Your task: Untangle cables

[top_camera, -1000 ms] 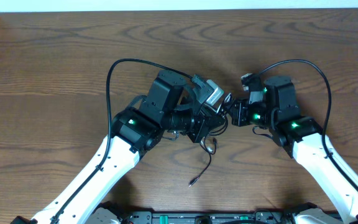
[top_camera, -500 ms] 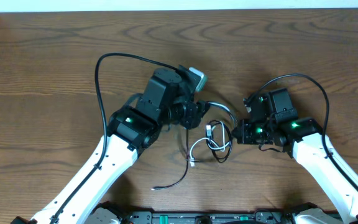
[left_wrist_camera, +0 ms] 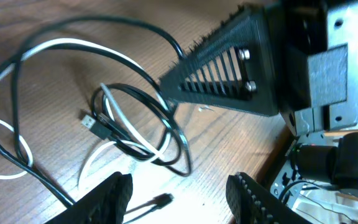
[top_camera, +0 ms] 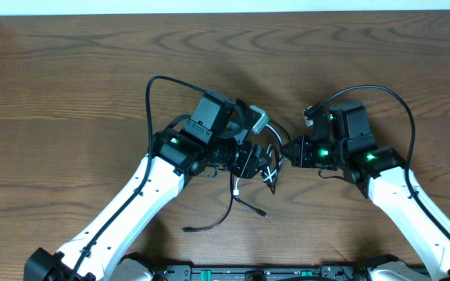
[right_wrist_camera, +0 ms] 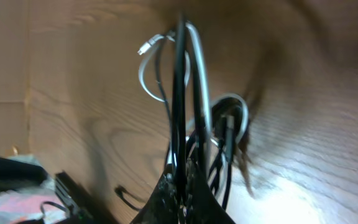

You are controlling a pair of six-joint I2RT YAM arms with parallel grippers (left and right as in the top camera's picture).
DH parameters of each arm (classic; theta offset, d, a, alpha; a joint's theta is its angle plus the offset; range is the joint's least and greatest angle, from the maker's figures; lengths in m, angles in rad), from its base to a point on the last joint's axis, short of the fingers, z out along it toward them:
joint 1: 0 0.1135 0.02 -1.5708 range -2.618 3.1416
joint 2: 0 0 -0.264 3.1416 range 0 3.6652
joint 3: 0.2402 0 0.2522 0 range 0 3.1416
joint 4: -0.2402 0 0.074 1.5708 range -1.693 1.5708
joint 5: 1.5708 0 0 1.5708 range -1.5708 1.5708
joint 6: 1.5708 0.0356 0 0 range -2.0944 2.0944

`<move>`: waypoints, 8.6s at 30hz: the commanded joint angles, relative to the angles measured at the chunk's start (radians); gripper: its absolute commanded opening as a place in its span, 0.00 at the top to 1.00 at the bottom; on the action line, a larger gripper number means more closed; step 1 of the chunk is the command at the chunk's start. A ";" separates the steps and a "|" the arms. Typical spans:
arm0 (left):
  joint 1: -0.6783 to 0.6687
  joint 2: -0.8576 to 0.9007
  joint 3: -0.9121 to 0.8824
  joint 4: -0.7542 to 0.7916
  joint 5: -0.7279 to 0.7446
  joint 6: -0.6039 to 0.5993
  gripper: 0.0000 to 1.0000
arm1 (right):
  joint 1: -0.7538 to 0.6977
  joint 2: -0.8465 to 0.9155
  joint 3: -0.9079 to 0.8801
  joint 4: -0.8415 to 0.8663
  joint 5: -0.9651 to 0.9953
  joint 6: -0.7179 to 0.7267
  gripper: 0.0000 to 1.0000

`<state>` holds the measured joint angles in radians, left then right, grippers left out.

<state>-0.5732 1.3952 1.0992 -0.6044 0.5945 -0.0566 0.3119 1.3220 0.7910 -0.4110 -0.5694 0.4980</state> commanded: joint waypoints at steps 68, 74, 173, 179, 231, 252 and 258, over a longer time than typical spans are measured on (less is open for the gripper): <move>-0.100 0.272 -0.050 0.151 -0.251 -0.167 0.61 | 0.003 0.002 0.007 -0.047 0.069 0.107 0.99; -0.100 0.271 -0.050 0.142 -0.275 -0.166 0.86 | 0.003 0.002 0.007 -0.077 0.132 0.107 0.92; 0.316 -0.081 -0.043 0.039 0.024 -0.131 0.20 | -0.192 -0.127 0.503 -0.186 -0.416 -0.320 0.99; 0.227 -0.005 -0.043 0.161 0.027 -0.132 0.18 | -0.134 -0.127 0.503 -0.235 -0.227 -0.319 0.99; 0.029 0.400 -0.043 0.190 -0.139 -0.204 0.24 | -0.016 0.235 0.437 -0.614 0.671 -0.515 0.27; 0.029 0.400 -0.043 0.182 -0.139 -0.204 0.27 | -0.016 0.521 0.446 -0.531 0.667 -0.514 0.99; 0.029 0.400 -0.043 0.182 -0.139 -0.204 0.27 | -0.016 0.502 0.625 -0.705 0.499 -0.514 0.99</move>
<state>-0.5449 1.7840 1.0546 -0.4179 0.4644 -0.2653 0.2939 1.8469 1.2896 -1.0634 0.0582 -0.0120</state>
